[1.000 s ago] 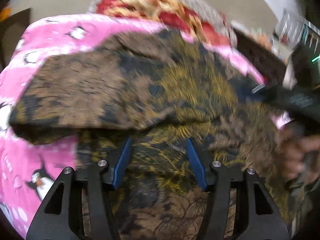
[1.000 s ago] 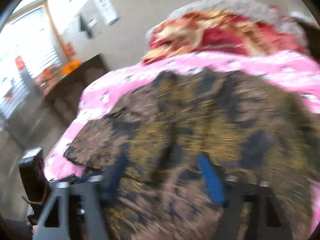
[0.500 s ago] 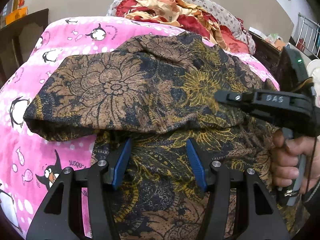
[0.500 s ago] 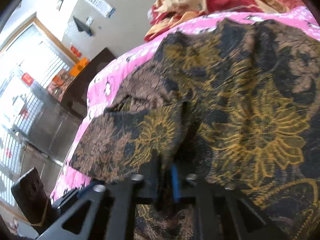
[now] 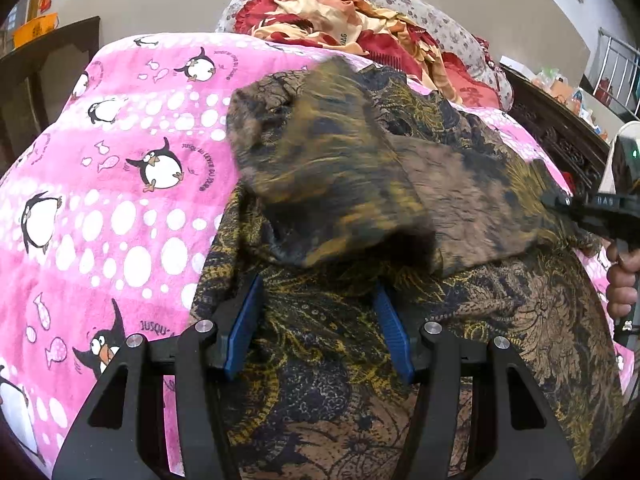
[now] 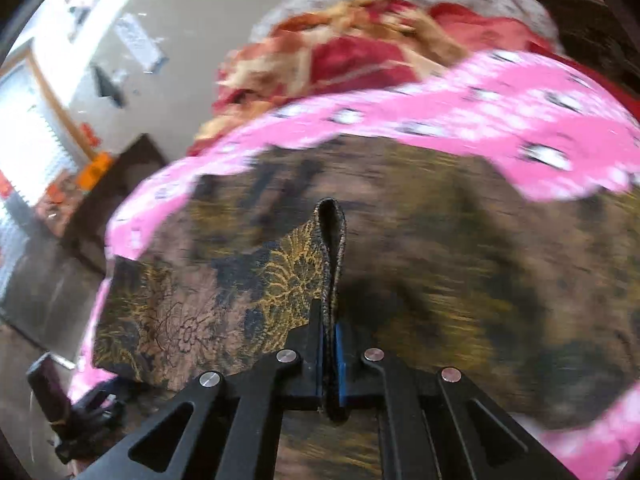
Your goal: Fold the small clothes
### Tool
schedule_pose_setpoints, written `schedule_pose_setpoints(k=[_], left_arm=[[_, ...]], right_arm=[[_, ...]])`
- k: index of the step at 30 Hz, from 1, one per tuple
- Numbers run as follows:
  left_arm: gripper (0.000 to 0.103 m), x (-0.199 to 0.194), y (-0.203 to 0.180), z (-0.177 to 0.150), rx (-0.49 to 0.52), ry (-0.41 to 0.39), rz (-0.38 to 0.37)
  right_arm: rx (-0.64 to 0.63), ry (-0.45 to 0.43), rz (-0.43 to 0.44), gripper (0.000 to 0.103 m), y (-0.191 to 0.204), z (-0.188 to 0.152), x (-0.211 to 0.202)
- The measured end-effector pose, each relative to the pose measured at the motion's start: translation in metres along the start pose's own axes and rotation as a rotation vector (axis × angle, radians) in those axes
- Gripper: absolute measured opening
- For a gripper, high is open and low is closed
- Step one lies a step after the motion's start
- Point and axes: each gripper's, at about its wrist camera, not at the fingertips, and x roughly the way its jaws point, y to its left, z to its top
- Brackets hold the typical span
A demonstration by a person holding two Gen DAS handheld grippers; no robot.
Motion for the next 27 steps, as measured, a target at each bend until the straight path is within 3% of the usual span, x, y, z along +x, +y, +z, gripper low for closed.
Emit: schedule_pose_setpoints(k=[6, 11, 16, 19, 22, 25, 27], left_arm=[[0.057, 0.001, 0.001, 0.0, -0.004, 0.002, -0.003], [0.057, 0.002, 0.001, 0.0, -0.004, 0.006, -0.001], [0.057, 0.002, 0.002, 0.0, -0.005, 0.009, -0.002], [0.057, -0.004, 0.003, 0.0, -0.02, -0.009, 0.008], [0.057, -0.028, 0.005, 0.006, -0.028, -0.084, 0.063], [0.057, -0.046, 0.001, 0.027, -0.056, -0.178, 0.047], [0.057, -0.038, -0.009, 0.05, -0.044, -0.17, 0.016]], right_arm=[[0.013, 0.043, -0.122, 0.004, -0.023, -0.01, 0.007], [0.033, 0.02, -0.204, 0.004, -0.031, -0.008, 0.001], [-0.019, 0.063, -0.28, 0.004, -0.029, -0.011, 0.008], [-0.033, 0.037, -0.295, 0.015, -0.022, -0.01, -0.008], [-0.078, -0.048, -0.301, 0.034, -0.01, -0.013, -0.037], [-0.12, -0.111, -0.245, 0.036, -0.002, -0.018, -0.057], [-0.14, -0.095, -0.178, 0.034, 0.007, -0.018, -0.05]])
